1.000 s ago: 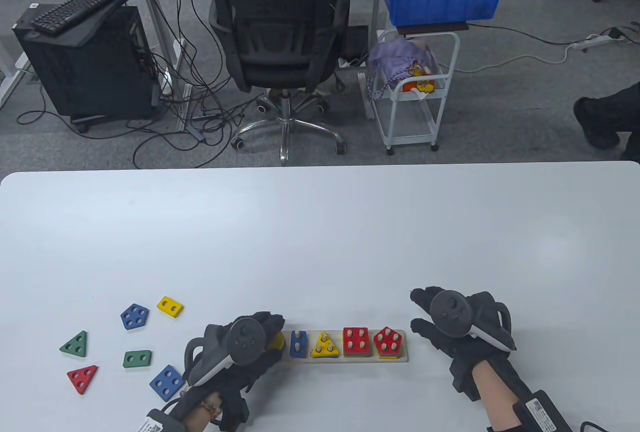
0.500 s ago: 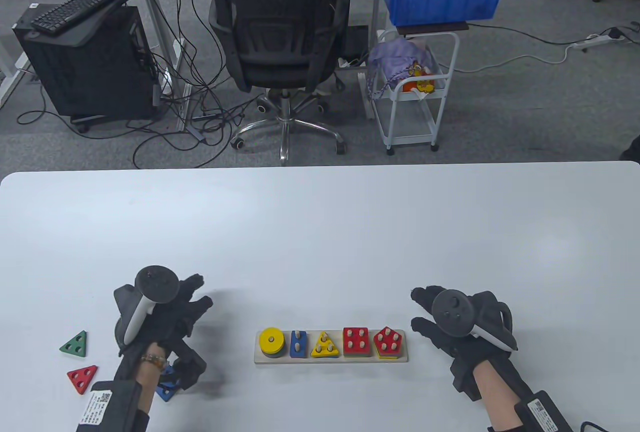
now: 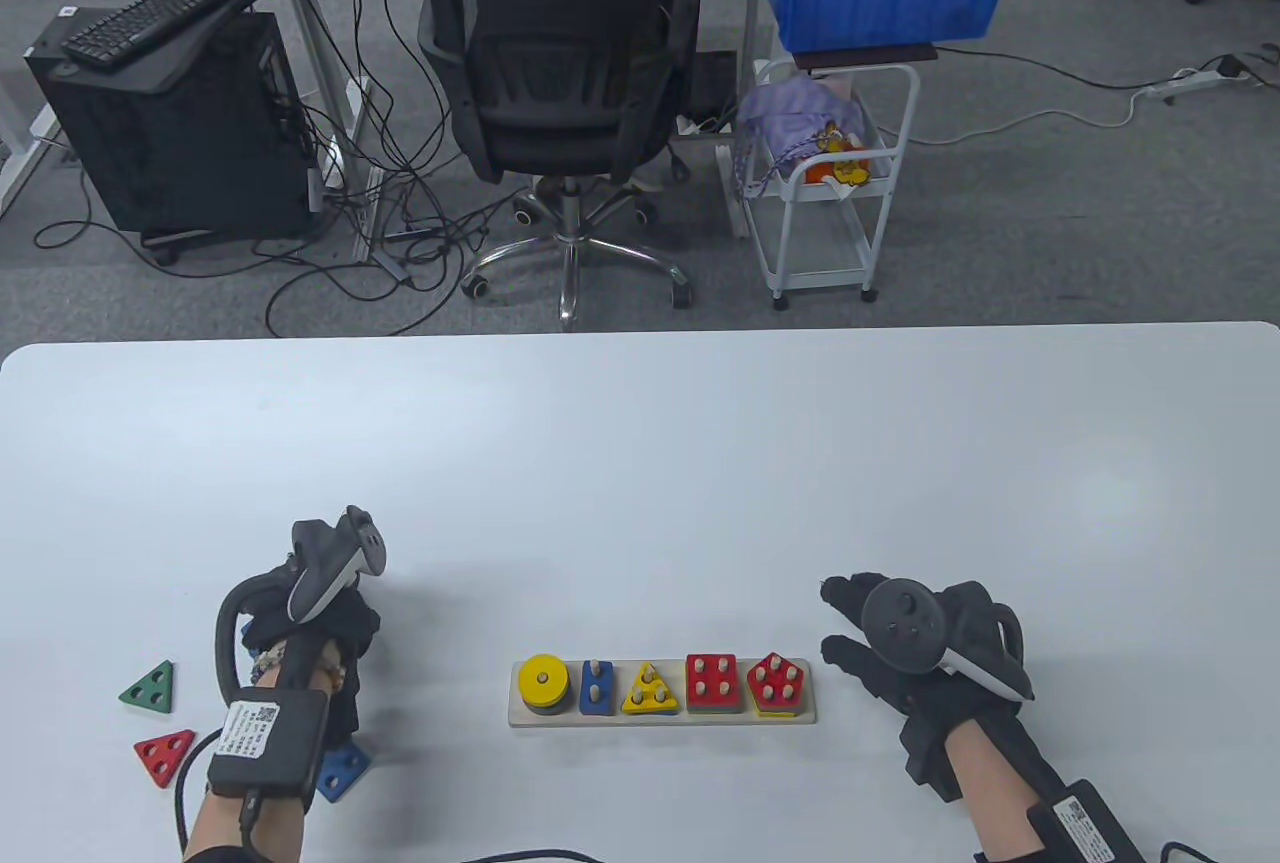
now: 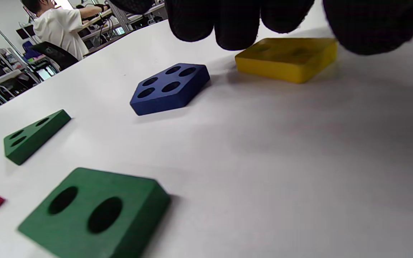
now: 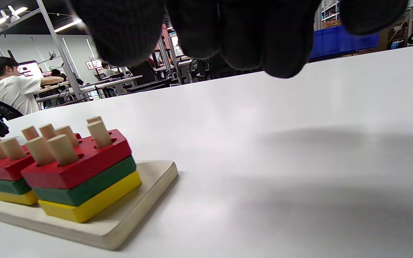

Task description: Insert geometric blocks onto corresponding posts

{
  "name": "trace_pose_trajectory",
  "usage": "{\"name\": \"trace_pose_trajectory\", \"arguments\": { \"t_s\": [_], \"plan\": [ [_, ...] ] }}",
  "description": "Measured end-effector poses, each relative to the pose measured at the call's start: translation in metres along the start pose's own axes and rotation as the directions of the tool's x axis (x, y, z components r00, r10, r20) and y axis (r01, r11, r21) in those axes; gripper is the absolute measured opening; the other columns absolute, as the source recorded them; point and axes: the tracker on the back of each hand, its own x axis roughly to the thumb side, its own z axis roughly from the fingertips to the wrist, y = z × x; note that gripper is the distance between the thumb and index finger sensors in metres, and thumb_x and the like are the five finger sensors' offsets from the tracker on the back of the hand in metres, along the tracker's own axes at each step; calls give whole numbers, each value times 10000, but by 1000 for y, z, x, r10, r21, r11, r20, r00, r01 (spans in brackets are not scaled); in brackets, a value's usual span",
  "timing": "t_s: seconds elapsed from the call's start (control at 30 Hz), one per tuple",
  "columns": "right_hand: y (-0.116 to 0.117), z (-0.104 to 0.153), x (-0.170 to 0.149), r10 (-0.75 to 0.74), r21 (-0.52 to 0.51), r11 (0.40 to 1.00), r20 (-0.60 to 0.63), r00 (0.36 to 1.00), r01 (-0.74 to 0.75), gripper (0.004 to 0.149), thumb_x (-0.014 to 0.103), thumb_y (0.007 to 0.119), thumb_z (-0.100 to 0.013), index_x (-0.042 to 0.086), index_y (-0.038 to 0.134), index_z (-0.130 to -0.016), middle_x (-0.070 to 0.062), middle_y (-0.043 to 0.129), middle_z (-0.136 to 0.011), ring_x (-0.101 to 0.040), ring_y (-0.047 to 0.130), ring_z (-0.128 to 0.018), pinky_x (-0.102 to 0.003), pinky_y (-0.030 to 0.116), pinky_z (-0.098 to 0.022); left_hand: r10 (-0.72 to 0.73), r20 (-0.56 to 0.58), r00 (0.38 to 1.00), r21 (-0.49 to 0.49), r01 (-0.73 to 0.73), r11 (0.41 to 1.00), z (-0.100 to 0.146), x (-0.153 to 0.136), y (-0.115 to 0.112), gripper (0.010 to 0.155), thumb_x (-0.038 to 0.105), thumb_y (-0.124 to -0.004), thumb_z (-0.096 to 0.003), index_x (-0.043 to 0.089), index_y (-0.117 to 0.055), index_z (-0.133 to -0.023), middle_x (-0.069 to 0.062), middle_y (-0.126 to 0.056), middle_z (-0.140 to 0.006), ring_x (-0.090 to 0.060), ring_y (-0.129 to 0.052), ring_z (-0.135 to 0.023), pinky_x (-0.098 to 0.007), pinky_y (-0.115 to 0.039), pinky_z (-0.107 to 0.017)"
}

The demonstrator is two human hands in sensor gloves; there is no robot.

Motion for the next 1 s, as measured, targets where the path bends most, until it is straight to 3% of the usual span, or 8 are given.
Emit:
{"name": "trace_pose_trajectory", "arguments": {
  "t_s": [0.27, 0.43, 0.57, 0.7, 0.8, 1.0],
  "plan": [
    [0, 0, 0, 1, 3, 1000, -1, 1000, -1, 609, 451, 773, -482, 168, 673, -1012, -184, 710, -1028, -458, 794, -868, -743, 597, -609, -40, 15, 999, 95, 38, 995, -2, 6, -4, 682, 528, -870, -352, 407, -672, -992, 113, -783, -1058, -173, -742, -1039, -503, -547, -810],
    [0, 0, 0, 1, 4, 1000, -1, 1000, -1, 607, 451, 773, -482, 168, 675, -1010, -188, 710, -1027, -455, 796, -867, -743, 596, -609, 39, 122, 992, 136, -55, 989, 12, 9, 5, 690, 527, -860, -360, 408, -637, -1003, 120, -751, -1072, -173, -722, -1049, -506, -544, -811],
    [1, -1, 1, 2, 6, 1000, -2, 1000, -2, 605, 451, 772, -483, 169, 676, -1010, -185, 711, -1027, -455, 796, -867, -743, 598, -608, 81, 275, 958, 183, -135, 974, 42, 18, 23, 699, 529, -858, -361, 418, -619, -1008, 132, -734, -1077, -165, -708, -1057, -505, -544, -812],
    [2, -1, 2, 7, 10, 1000, 1, 1000, -7, 607, 451, 773, -482, 170, 675, -1010, -186, 710, -1027, -456, 796, -867, -743, 598, -608, 107, 466, 878, 198, -222, 955, 81, 35, 38, 706, 526, -865, -359, 413, -618, -1011, 137, -731, -1081, -155, -701, -1066, -508, -542, -814],
    [1, -1, 2, 6, 8, 1000, 3, 1000, -6, 609, 452, 773, -480, 168, 676, -1010, -185, 709, -1028, -455, 796, -867, -743, 598, -609, 66, 590, 805, 225, -243, 944, 114, 51, 43, 710, 526, -866, -358, 421, -609, -1012, 149, -720, -1085, -145, -687, -1075, -510, -533, -820],
    [1, -1, 2, 5, 5, 1000, 5, 1000, -5, 605, 450, 773, -483, 169, 675, -1010, -186, 710, -1027, -455, 796, -868, -743, 597, -608, -97, 731, 676, 301, -192, 934, 169, 86, 37, 709, 529, -870, -353, 456, -601, -1004, 187, -710, -1089, -109, -667, -1088, -506, -520, -830]
  ]
}}
